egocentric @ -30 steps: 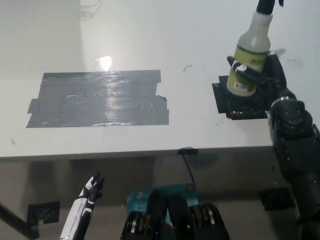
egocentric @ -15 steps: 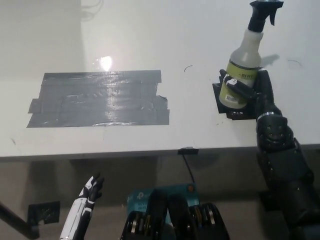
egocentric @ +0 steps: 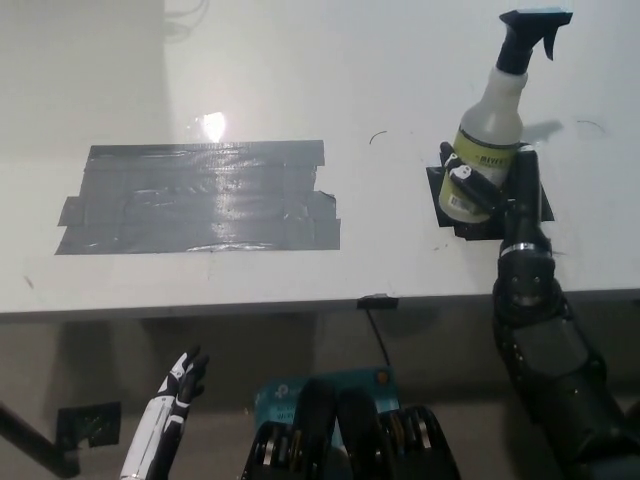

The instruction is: A person hands a spray bottle to the robot which it grabs with its right hand and places on the black spot infront of it on the table

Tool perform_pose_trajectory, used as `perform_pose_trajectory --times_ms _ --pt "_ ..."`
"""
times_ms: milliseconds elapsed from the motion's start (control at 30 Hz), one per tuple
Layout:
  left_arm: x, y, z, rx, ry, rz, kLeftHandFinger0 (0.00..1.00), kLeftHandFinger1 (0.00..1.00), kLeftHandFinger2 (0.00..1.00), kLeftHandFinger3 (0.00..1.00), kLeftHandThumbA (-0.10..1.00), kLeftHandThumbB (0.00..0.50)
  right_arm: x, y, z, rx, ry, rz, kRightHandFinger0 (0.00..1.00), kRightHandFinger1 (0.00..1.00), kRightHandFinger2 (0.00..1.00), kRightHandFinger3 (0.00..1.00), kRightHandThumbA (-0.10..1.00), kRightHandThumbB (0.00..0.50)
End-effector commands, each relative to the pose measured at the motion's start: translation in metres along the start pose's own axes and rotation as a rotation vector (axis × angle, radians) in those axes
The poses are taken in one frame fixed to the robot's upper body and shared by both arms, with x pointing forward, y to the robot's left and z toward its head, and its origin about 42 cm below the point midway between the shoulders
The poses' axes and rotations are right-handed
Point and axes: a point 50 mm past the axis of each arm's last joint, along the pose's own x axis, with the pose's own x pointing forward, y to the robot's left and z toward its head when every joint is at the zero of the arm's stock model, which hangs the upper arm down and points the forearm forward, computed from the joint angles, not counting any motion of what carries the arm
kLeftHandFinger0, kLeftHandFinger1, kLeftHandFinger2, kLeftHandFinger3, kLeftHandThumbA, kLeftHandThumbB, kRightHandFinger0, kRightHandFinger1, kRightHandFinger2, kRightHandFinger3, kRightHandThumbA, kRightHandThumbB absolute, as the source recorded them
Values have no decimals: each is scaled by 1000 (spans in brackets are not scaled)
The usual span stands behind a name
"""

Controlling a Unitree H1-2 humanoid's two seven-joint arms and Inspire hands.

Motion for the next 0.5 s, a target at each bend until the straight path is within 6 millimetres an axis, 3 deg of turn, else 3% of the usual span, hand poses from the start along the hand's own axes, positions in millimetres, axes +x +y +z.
perform_pose_trajectory --times_ms 0,67,200,233,267,300,333,367,467 --pt "4 3 7 -3 -39 11 1000 1000 1000 1000 1000 11 6 3 44 23 -315 -124 64 225 418 310 770 329" --pt "4 3 7 -6 -39 11 1000 1000 1000 1000 1000 11 5 3 43 14 -318 -122 67 231 426 318 771 328" --pt "4 5 8 9 -43 11 1000 1000 1000 1000 1000 18 -1 2 32 -17 -312 -105 92 265 488 429 713 306" --pt "3 6 8 7 -43 10 1000 1000 1000 1000 1000 12 -5 3 24 -41 -297 -72 214 423 678 641 745 368" --pt "3 6 8 7 -43 10 1000 1000 1000 1000 1000 12 -5 3 22 -48 -293 -63 214 423 678 641 745 368" --pt "3 6 8 5 -44 10 1000 1000 1000 1000 1000 13 -6 3 18 -58 -281 -27 435 625 874 821 792 405" --pt "4 6 8 6 -44 11 1000 1000 1000 1000 1000 7 -6 4 13 -64 -259 46 964 1000 1000 1000 846 463" --pt "4 6 9 9 -46 11 1000 1000 1000 1000 1000 8 -6 3 6 -99 -232 149 1000 1000 1000 1000 947 439" --pt "5 6 10 9 -47 13 1000 1000 1000 1000 1000 4 -8 -2 -5 -138 -170 306 1000 1000 1000 1000 965 469"
